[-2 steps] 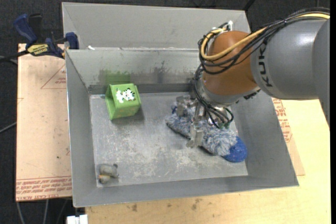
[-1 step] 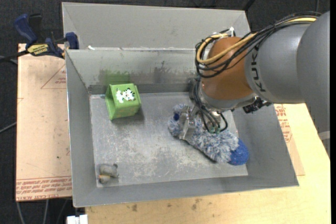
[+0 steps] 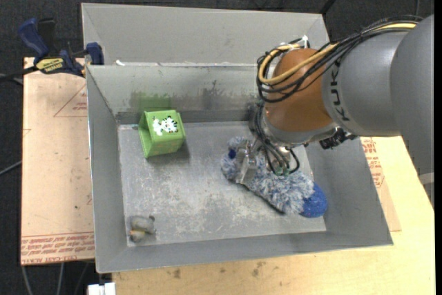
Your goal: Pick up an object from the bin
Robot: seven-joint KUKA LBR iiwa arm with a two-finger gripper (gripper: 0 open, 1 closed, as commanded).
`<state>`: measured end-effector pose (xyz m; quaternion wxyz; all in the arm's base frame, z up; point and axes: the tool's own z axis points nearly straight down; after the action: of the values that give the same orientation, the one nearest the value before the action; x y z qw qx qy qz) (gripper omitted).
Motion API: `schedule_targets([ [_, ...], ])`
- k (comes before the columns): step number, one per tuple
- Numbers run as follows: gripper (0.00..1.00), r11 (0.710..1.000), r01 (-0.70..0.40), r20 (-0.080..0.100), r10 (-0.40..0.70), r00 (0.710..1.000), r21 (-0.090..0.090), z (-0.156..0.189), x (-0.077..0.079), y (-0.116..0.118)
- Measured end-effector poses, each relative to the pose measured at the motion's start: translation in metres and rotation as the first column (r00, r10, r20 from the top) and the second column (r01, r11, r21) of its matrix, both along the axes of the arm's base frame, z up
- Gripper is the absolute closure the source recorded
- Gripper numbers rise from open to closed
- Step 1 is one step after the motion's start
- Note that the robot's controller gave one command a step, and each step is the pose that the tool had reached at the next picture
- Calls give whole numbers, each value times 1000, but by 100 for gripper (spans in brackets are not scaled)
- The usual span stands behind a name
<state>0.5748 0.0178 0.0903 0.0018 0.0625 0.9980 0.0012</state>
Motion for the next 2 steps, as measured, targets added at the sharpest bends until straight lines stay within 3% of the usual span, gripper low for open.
schedule_targets([
  [1,100,1000,2,-4,-2,1000,-1,27,-1,-4],
  [2,100,1000,-4,-7,4,1000,-1,80,3,-5],
])
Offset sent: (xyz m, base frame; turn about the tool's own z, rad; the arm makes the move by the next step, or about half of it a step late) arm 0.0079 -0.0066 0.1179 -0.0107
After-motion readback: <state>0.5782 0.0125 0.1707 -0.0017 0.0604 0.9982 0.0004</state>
